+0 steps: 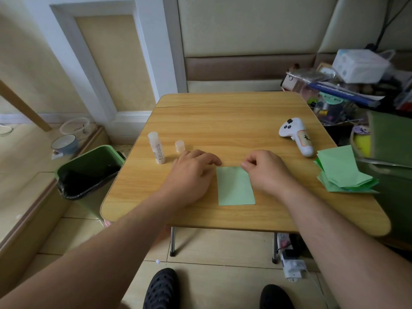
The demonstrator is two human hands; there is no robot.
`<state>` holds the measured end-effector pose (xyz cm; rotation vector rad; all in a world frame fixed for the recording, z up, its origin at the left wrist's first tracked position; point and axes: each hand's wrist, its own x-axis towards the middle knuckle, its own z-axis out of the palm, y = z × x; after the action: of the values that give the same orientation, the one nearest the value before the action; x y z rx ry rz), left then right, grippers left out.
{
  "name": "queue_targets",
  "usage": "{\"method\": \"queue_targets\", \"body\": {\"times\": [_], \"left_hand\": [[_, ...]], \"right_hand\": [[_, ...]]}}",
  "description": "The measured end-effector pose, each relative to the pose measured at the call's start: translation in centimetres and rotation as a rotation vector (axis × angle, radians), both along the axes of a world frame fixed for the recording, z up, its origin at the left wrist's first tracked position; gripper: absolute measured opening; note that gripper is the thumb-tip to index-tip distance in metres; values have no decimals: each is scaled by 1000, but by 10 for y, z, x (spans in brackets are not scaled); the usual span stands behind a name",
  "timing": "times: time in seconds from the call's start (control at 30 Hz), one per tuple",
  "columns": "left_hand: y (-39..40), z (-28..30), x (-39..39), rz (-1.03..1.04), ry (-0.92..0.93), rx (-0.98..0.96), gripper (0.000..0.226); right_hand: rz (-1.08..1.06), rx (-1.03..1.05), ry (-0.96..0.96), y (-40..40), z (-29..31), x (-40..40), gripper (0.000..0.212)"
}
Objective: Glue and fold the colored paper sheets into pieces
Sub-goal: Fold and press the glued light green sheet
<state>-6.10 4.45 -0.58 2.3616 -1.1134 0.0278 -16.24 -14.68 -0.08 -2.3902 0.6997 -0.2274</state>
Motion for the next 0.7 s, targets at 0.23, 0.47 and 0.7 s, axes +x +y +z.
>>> {"method": "queue_targets", "body": {"times": [0.23,0.47,0.7], "left_hand": [[-1,1,0,-77,29,21,56],[3,10,0,-127,41,24,30],[6,25,-14,-208,636,-200,22]], "right_hand": [[184,46,-55,6,23,-16,13],[353,368,-59,-7,40,-35,9],[132,955,-298,-9,43,-32,18]]}}
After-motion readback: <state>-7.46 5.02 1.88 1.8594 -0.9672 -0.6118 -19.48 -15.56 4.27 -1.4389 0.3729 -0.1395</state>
